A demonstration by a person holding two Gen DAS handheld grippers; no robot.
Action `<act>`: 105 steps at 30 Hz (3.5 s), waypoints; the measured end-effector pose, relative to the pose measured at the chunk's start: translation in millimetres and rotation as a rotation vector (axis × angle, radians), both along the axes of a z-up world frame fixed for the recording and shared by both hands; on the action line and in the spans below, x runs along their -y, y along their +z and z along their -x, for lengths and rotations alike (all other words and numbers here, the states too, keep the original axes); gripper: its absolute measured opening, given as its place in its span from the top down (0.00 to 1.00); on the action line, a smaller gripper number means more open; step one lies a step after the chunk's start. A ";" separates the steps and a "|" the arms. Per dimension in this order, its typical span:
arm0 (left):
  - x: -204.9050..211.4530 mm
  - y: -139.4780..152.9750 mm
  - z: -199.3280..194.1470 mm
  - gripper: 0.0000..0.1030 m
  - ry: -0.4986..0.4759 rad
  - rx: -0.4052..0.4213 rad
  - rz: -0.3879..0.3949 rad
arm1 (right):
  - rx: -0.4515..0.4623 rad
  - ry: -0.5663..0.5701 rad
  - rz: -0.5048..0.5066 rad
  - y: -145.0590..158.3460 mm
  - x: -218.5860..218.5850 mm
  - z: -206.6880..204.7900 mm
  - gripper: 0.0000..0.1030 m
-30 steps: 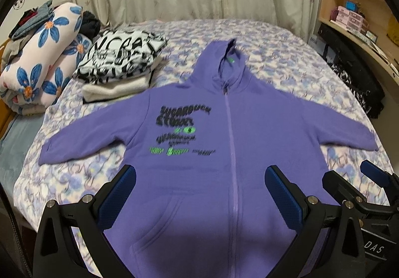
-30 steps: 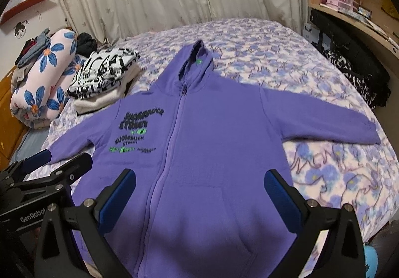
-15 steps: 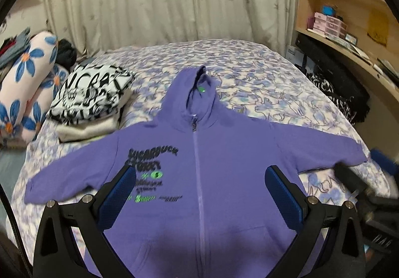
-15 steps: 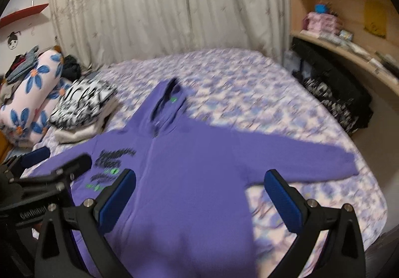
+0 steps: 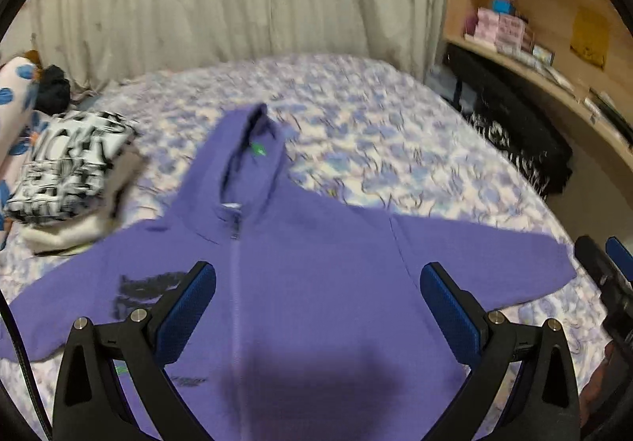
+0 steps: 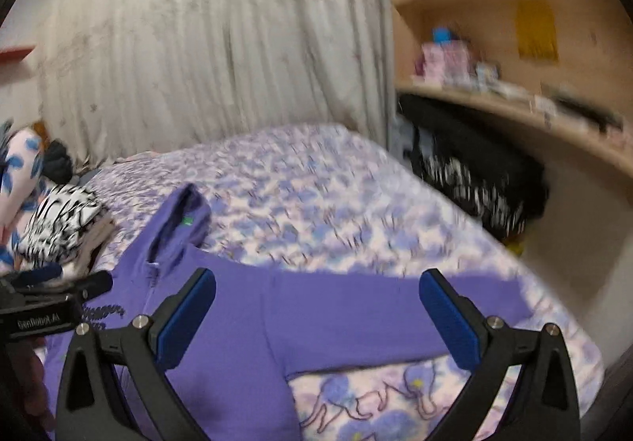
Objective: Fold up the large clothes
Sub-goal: 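Grasp the hoodie sleeve cuff nearest the right tool and lift it, then fold the held sleeve across the hoodie front and open the right tool, then grasp the folded sleeve's ribbed cuff with the left tool and straighten it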
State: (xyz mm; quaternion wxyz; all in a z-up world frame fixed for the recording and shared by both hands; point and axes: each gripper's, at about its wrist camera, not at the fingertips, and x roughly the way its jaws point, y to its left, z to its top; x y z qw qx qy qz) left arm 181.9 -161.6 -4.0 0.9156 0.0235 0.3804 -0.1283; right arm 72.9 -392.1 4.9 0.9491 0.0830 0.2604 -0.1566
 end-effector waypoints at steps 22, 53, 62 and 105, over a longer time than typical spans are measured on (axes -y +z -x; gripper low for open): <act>106.8 -114.7 -59.9 0.30 -0.127 -0.075 -0.092 | -0.198 -0.451 -0.522 -161.6 182.2 -30.5 0.09; -104.7 -117.5 -65.7 0.45 0.064 -0.236 0.102 | -0.345 0.550 -0.058 -132.2 -166.9 -111.4 0.36; -91.2 -129.5 -72.5 0.45 -0.056 -0.330 0.263 | -0.335 0.588 -0.125 -122.6 -161.8 -94.7 0.35; -80.4 -78.1 -96.1 0.86 -0.148 -0.142 0.180 | -0.233 0.393 -0.181 -100.2 -87.1 -25.8 0.35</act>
